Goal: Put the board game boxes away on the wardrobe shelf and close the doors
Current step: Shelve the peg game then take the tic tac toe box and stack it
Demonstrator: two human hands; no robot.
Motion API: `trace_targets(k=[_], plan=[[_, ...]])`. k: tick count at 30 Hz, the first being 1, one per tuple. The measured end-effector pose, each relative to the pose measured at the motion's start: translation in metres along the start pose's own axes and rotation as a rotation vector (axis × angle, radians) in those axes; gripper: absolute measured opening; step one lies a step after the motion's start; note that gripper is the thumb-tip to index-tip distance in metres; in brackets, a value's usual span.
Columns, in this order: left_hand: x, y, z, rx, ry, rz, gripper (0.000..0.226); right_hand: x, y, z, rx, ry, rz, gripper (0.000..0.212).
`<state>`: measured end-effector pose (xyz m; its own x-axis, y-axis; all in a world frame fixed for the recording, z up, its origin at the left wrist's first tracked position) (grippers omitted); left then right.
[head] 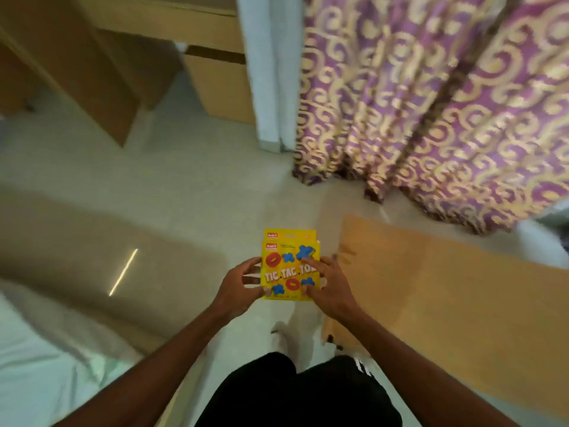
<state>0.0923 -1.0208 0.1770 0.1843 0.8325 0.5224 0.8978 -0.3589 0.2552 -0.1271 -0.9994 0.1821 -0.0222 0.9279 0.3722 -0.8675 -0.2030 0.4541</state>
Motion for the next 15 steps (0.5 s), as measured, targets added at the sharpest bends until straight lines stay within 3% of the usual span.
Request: trace_targets(k=[8, 15], plan=[[0.039, 0.181, 0.038, 0.157, -0.005, -0.44, 0.092, -0.089, -0.131, 0.157, 0.207, 0.372, 0.289, 0.06], [0.007, 0.309, 0.059, 0.103, 0.006, -0.605, 0.096, -0.189, -0.227, 0.263, 0.227, 0.458, 0.405, 0.062]])
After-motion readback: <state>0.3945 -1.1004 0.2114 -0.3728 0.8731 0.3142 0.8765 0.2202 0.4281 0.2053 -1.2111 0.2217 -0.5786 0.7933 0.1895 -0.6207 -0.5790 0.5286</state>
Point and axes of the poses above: each hand's wrist, its own x-axis away from the middle knuckle, its own y-axis out of the back of the hand, z = x × y, the point moved 9 cm from there along -x, towards the middle knuckle, and after that the axes turned 2 degrees about z, right-handed, at the moved point
